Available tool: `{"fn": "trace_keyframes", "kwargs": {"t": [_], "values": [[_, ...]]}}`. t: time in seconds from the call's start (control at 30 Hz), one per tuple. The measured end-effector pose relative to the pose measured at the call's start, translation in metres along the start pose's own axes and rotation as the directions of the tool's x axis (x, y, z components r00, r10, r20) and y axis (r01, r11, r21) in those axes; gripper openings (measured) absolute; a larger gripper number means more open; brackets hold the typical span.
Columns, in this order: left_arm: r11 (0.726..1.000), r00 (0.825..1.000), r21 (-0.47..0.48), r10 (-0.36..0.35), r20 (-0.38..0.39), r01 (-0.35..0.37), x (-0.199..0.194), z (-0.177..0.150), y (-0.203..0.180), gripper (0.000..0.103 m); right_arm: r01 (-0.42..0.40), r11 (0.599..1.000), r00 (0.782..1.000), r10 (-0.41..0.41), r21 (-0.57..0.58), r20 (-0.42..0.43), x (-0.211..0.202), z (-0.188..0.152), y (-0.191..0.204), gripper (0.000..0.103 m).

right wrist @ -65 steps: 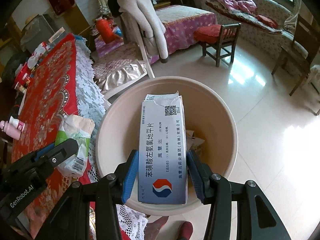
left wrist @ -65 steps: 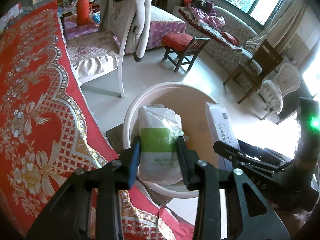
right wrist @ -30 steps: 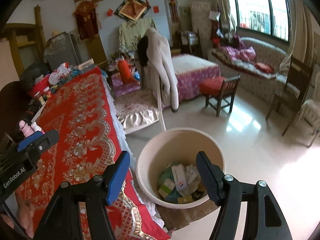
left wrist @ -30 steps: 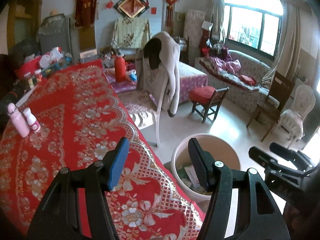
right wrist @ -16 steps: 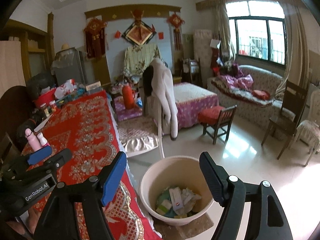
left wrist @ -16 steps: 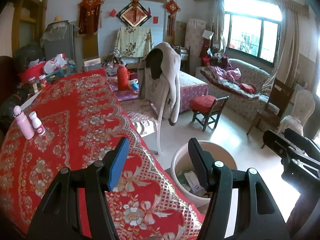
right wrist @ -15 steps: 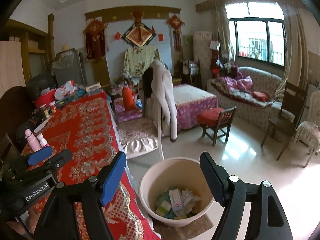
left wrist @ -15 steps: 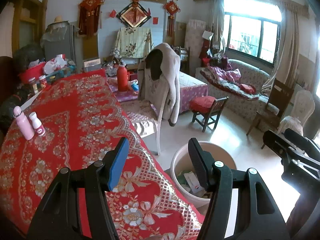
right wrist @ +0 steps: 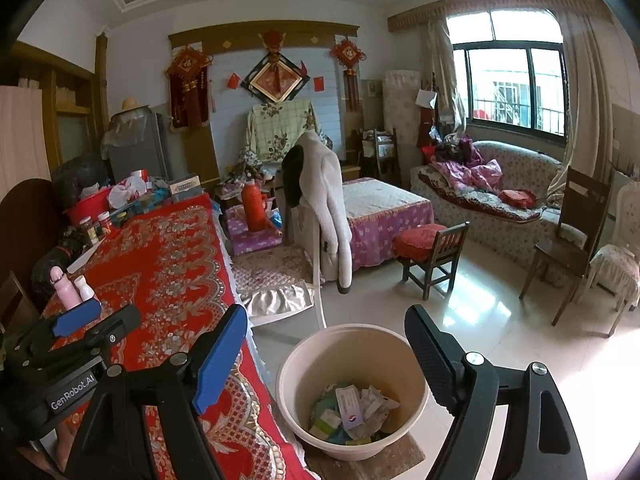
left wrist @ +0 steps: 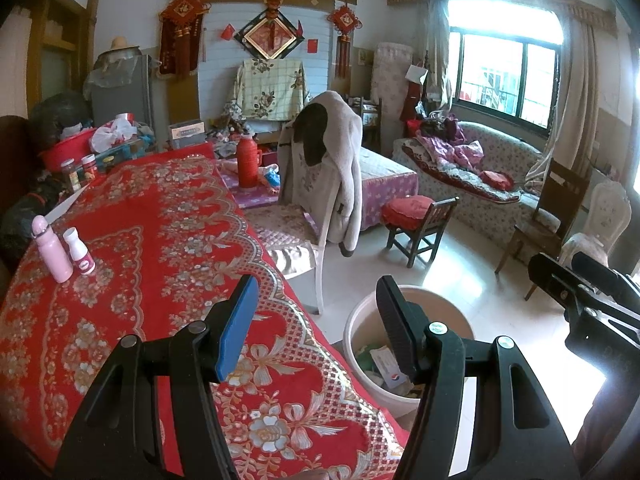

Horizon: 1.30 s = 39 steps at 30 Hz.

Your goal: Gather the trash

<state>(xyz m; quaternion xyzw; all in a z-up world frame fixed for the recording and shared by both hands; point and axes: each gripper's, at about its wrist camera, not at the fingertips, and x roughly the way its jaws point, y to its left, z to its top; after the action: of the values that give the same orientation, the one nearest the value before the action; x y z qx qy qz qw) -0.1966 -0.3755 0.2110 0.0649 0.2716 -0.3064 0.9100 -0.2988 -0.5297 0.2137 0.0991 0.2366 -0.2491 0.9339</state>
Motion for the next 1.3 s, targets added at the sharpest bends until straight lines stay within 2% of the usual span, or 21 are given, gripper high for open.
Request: {"fn": "trace_keyframes", "kwargs": {"t": [1.3], "values": [[1.000, 1.000, 0.015, 0.015, 0.010, -0.015, -0.002, 0.013, 0.004, 0.060, -0.001, 1.000, 1.000, 0.001, 0.006, -0.015, 0.002, 0.008, -0.002, 0.081]]}}
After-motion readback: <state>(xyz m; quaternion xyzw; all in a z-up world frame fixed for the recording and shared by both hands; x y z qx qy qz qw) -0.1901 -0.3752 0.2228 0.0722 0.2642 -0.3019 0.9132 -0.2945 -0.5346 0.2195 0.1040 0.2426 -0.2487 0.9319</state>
